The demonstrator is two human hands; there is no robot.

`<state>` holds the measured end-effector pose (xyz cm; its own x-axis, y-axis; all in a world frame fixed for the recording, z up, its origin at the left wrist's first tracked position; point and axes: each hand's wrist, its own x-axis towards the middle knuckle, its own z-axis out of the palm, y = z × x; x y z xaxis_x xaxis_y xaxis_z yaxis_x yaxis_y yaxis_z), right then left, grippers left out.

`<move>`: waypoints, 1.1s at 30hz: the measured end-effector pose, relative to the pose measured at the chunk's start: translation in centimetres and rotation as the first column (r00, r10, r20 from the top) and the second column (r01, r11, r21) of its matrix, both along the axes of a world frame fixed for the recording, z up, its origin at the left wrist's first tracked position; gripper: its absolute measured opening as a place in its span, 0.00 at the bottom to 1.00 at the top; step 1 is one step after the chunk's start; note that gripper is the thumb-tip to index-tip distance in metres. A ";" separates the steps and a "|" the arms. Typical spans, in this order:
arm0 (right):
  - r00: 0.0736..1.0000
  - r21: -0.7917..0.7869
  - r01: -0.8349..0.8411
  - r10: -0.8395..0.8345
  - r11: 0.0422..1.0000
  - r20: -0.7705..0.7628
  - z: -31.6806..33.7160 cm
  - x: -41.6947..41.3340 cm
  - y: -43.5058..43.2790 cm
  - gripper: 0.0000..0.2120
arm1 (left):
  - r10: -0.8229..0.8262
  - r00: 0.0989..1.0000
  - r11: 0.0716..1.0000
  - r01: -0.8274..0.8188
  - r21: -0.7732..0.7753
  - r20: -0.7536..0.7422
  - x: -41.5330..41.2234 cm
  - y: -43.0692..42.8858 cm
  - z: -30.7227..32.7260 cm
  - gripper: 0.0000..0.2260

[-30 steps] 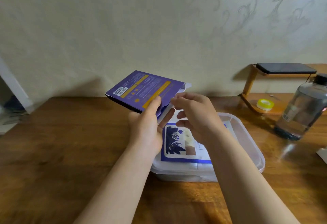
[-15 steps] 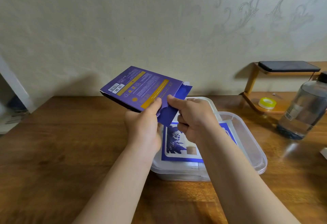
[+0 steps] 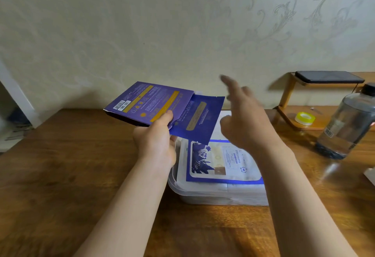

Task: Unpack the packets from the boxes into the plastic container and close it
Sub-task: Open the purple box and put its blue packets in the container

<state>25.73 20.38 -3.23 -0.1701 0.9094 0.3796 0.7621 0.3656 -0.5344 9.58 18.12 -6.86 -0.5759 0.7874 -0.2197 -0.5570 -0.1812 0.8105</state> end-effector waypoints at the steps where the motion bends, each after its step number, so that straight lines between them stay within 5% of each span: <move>1: 0.990 0.040 -0.047 0.042 0.998 0.133 -0.1 -0.3 -0.2 0.39 | -0.003 1.000 1.000 0.003 -0.002 -0.001 0.0 0.0 0.0 0.13; 4: 0.957 0.050 -0.206 0.191 0.977 0.219 -1.1 -1.4 -0.1 0.32 | -0.006 1.000 1.000 0.007 -0.017 0.010 0.0 -0.1 0.1 0.14; 8: 0.968 0.217 -0.249 0.235 0.944 0.090 -1.1 -0.9 0.5 0.09 | -0.014 0.998 1.000 0.014 -0.004 0.057 -0.4 0.1 0.3 0.17; 11: 0.964 0.209 -0.258 0.265 0.943 -0.003 0.1 0.9 0.2 0.04 | -0.016 0.997 1.000 0.016 0.009 0.070 -0.5 0.2 0.5 0.16; 14: 0.942 0.205 -0.247 0.285 0.947 -0.180 1.4 2.6 -0.8 0.04 | -0.005 0.998 1.000 0.003 0.022 0.067 -0.5 0.3 0.4 0.12; 19: 0.935 0.125 -0.177 0.206 0.976 -0.288 2.4 4.5 -1.4 0.17 | 0.018 0.999 1.000 -0.018 0.007 0.051 -0.5 0.3 0.1 0.12; 23: 0.854 -0.002 -0.056 0.047 0.998 -0.519 2.7 5.5 -1.4 0.07 | 0.068 0.998 0.998 -0.068 -0.011 0.014 -0.4 0.2 -0.2 0.14; 26: 0.757 -0.283 -0.081 -0.126 0.956 -0.641 1.8 5.9 -1.0 0.04 | 0.086 0.996 0.995 -0.087 0.056 0.028 -0.3 -0.1 0.0 0.14; 30: 0.792 -0.595 -0.113 -0.290 0.796 -0.537 -0.3 6.2 -0.4 0.07 | 0.071 0.997 0.992 -0.069 0.102 -0.017 0.4 -0.4 0.3 0.14; 33: 0.911 -0.621 0.071 -0.304 0.780 -0.278 -1.2 6.1 -0.9 0.08 | 0.046 0.997 0.992 -0.039 0.121 -0.055 1.3 -0.7 0.2 0.14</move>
